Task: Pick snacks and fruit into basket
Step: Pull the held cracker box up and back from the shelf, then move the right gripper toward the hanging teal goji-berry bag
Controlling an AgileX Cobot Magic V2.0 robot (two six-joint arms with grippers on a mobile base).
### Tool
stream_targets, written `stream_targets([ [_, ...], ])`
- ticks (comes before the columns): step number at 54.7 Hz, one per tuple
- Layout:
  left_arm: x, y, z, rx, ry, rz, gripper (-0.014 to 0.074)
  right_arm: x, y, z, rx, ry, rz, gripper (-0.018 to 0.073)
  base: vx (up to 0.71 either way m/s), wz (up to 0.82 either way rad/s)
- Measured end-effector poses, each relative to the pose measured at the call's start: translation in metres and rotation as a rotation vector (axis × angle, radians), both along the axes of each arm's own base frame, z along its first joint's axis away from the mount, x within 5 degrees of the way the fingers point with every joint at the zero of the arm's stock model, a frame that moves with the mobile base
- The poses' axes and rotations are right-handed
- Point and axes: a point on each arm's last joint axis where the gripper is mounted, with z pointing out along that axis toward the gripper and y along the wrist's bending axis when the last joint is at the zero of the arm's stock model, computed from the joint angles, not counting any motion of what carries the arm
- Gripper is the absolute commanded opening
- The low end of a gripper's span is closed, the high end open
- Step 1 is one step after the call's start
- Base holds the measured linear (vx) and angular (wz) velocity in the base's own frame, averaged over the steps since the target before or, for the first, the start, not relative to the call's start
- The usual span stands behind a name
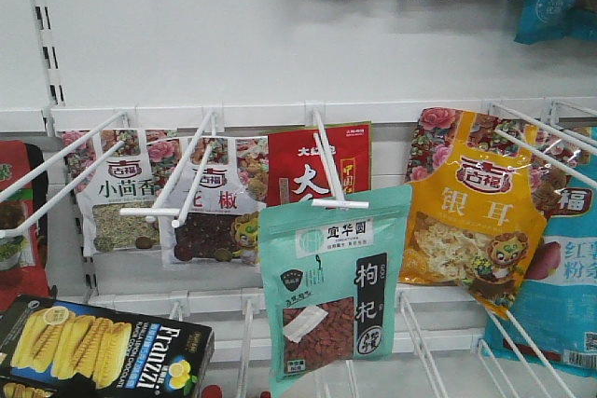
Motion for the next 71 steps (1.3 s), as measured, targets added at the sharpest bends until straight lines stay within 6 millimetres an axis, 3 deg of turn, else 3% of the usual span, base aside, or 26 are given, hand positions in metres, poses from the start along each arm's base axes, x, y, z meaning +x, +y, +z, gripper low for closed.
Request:
stream_targets([
  [38,-0.019,0.006,0.011,0.438,-0.051,-0.02,0.0002,0.0,0.0,0.0,0.0,0.0,0.0,-0.001,0.0,0.0],
  [71,-0.06,0.023,0.039,0.721,-0.183,-0.004,0.0002,0.0,0.0,0.0,0.0,0.0,0.0,-0.001,0.0,0.0],
])
